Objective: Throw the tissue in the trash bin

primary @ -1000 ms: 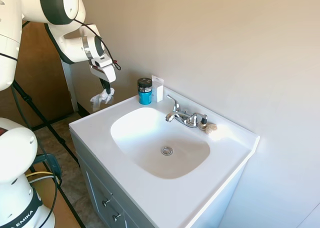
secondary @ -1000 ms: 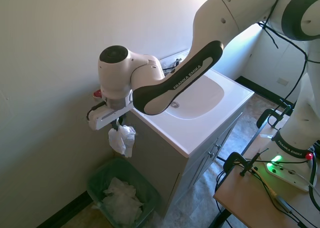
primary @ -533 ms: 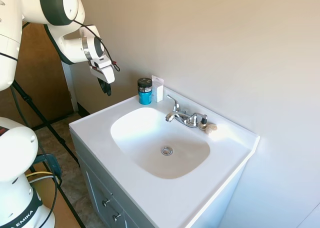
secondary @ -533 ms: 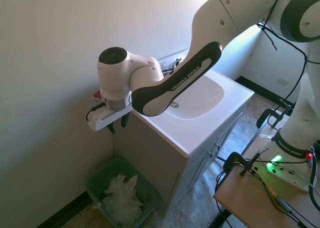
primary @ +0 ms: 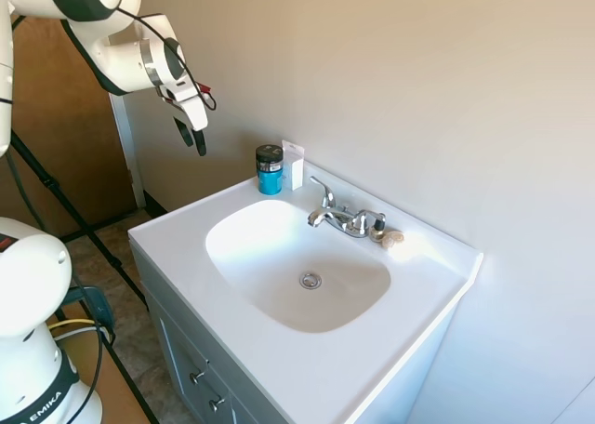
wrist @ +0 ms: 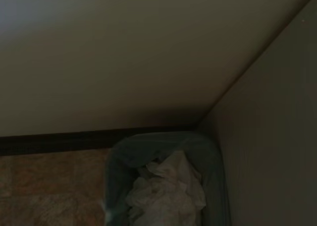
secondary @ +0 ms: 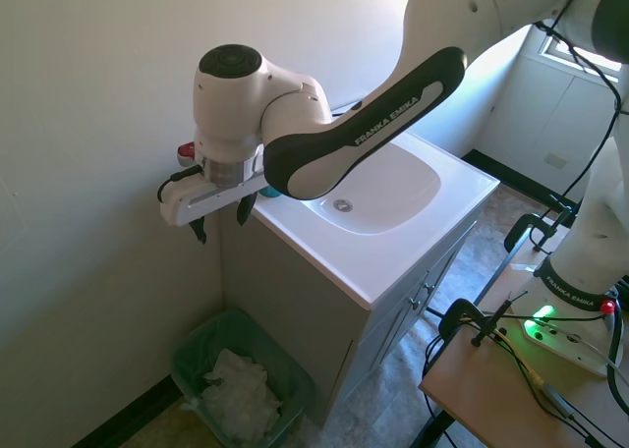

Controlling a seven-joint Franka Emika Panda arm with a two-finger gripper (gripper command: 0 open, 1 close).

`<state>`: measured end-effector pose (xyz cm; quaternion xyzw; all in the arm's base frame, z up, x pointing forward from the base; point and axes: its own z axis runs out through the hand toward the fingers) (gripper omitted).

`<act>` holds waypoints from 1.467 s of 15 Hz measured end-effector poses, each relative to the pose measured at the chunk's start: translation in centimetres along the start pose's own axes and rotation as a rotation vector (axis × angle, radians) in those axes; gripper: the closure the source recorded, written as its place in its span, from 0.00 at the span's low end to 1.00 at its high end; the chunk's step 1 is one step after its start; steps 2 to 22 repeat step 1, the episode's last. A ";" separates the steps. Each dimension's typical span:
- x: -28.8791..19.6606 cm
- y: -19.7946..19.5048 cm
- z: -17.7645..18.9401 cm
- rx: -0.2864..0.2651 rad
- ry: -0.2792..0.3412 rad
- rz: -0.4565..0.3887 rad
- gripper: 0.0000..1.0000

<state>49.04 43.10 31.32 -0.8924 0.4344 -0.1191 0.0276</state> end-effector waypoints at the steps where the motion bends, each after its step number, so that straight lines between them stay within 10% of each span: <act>1: -0.3 0.5 -0.8 0.005 0.001 0.001 0.00; 22: -0.3 0.5 -0.8 0.005 0.001 0.001 0.00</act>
